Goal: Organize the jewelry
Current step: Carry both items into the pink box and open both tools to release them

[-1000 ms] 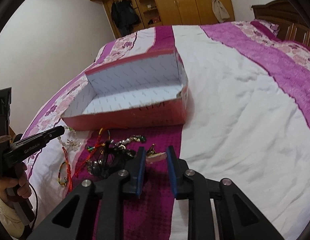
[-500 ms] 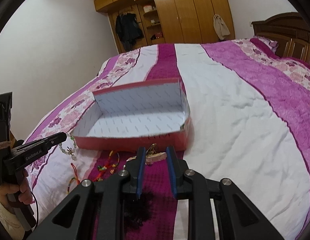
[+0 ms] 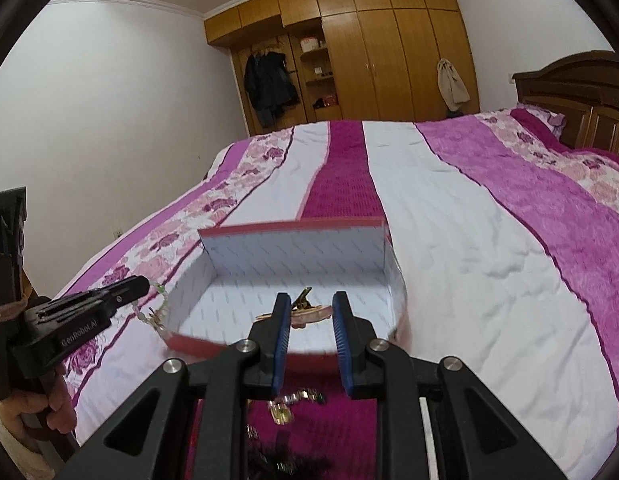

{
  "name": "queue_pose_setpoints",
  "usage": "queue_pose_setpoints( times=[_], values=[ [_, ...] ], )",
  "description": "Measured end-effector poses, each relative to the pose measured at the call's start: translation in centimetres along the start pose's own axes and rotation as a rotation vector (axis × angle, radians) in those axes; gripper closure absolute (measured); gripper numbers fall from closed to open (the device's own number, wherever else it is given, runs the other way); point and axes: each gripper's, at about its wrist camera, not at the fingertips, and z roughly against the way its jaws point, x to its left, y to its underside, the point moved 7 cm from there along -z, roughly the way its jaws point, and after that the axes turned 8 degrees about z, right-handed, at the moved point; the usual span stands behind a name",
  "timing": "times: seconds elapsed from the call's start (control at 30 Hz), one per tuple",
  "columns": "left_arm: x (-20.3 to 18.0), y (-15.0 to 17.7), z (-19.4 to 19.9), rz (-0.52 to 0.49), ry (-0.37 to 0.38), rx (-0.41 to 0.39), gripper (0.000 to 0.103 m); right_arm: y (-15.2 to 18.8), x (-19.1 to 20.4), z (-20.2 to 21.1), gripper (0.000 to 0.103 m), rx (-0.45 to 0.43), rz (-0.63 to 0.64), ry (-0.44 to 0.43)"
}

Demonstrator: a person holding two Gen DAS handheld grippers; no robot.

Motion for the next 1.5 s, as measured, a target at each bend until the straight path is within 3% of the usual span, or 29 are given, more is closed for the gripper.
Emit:
queue_pose_setpoints(
  times=[0.37,0.9,1.3,1.5],
  values=[
    [-0.8,-2.6,-3.4,-0.042,-0.031,-0.030,0.103,-2.8,0.7,-4.3,0.080,0.005,0.019,-0.008],
    [0.7,-1.4,-11.8,0.027,-0.051,0.177,0.103,-1.7,-0.9,-12.3,0.079,0.174,0.053,0.051],
    [0.6,-0.3,-14.1,-0.018,-0.108,0.255,0.103,0.8,-2.3,-16.4,0.079,0.336,0.028,0.070],
    [0.7,-0.1,-14.8,0.004,-0.102,0.300,0.103,1.7,-2.7,-17.0,0.079,0.379,0.012,0.072]
  ],
)
